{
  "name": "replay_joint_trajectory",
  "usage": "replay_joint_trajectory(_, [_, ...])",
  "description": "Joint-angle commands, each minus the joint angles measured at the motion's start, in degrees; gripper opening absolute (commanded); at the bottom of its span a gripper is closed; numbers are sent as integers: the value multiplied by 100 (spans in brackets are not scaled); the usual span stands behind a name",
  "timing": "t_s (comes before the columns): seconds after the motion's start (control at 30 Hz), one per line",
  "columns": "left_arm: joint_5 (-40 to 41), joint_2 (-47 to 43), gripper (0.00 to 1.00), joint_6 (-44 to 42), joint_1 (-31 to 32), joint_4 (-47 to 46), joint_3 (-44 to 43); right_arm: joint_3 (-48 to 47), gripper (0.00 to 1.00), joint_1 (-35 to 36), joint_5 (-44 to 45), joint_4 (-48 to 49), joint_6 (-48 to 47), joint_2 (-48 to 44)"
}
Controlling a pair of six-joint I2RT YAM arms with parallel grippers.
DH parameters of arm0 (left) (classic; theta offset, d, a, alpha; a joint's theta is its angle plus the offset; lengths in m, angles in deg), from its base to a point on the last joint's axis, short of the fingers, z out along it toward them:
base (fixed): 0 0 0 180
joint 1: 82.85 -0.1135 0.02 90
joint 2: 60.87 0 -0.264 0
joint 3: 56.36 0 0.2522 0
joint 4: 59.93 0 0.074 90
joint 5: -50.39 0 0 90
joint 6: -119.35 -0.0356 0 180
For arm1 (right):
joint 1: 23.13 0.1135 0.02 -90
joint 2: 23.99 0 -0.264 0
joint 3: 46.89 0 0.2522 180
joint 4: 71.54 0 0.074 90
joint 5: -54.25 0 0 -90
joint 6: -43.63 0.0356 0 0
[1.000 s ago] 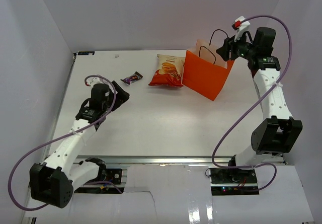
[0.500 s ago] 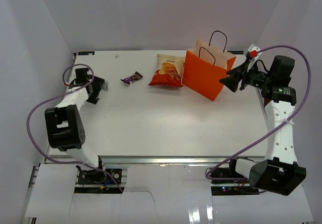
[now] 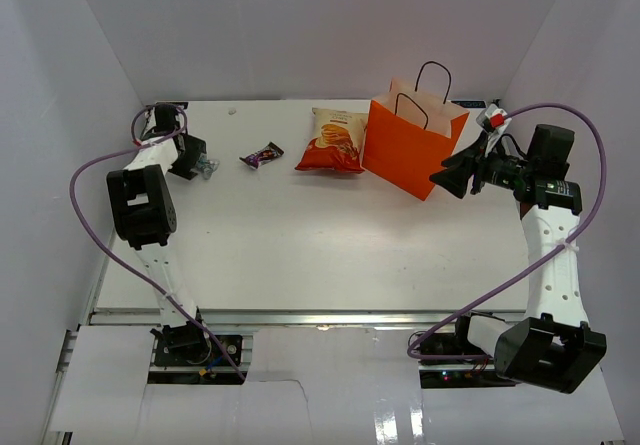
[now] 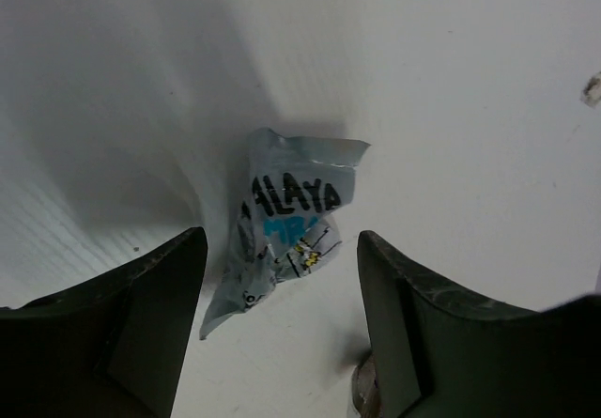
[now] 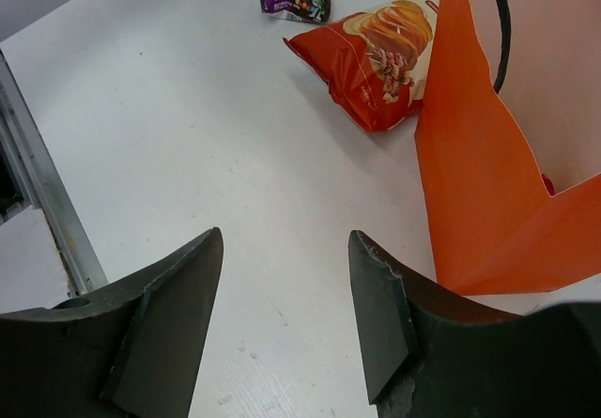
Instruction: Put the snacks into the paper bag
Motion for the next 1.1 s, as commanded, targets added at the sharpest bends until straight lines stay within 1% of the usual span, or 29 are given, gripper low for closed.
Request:
replay_joint_trajectory(0.0, [190, -208, 75, -56, -26, 392, -209, -285, 62, -18, -86, 17, 77, -48])
replay_joint_trajectory(0.13, [173, -68, 75, -213, -35, 374, -226, -276, 62, -18, -51, 61, 147, -22])
replay_joint_trajectory(0.2, [94, 81, 71, -267, -35, 374, -253, -328, 62, -18, -60, 96, 217, -4])
replay_joint_trajectory(0.23, [-28, 125, 63, -284, -35, 383, -253, -363, 62, -18, -69, 88, 226, 5])
replay_joint_trajectory(0.37, [-187, 205, 43, -424, -35, 374, -139, -557, 62, -10, -121, 44, 218, 5])
replay_joint_trajectory(0.5, [-310, 38, 30, -688, -35, 261, 98, -767, 62, -18, -437, -88, 104, -30])
replay_joint_trajectory(0.53, [-380, -136, 28, -776, -35, 191, 177, -820, 62, -18, -568, -219, 34, -31])
replay_joint_trajectory(0.57, [-642, -251, 23, -864, -43, 16, 273, -873, 62, -10, -605, -290, -98, -39])
replay_joint_trajectory(0.67, [-1258, -822, 15, -1373, -26, -556, 923, -1023, 62, 87, -570, -457, -222, -57])
replay_joint_trajectory(0.7, [-1747, -989, 12, -1566, -17, -723, 1421, -1058, 62, 131, -509, -553, -265, -57])
replay_joint_trajectory(0.73, [-1970, -1182, 11, -1637, -8, -1081, 1721, -1058, 62, 183, -473, -624, -275, -57])
replay_joint_trajectory(0.77, [-2224, -1619, 11, -1708, -8, -1311, 2046, -1067, 62, 358, -430, -703, -309, -48])
replay_joint_trajectory(0.8, [-2749, -1885, 11, -1813, 26, -1609, 2815, -1067, 62, 490, -281, -817, -440, -39])
replay_joint_trajectory(0.83, [-3033, -2157, 11, -1805, 44, -2256, 3232, -1058, 62, 839, -158, -1018, -511, -39])
replay_joint_trajectory(0.87, [-3340, -2743, 11, -1788, 53, -2593, 3628, -1058, 62, 1034, -9, -1124, -599, -48])
replay_joint_trajectory(0.9, [-3917, -3027, 11, -1683, 114, -2910, 4380, -1041, 62, 1263, 393, -1186, -722, -48])
replay_joint_trajectory(0.93, [-4202, -3291, 11, -1612, 158, -3513, 4692, -971, 62, 1813, 649, -1187, -740, -65])
replay_joint_trajectory(0.97, [-4483, -3824, 11, -1551, 324, -3693, 4991, -962, 62, 2053, 887, -1187, -767, -83])
replay_joint_trajectory(1.03, [-4896, -4345, 11, -1436, 605, -4027, 5693, -970, 64, 2493, 1518, -1152, -793, -39])
replay_joint_trajectory(1.07, [-4907, -4609, 11, -1366, 990, -4151, 5915, -1005, 65, 2809, 1661, -1021, -680, 56])
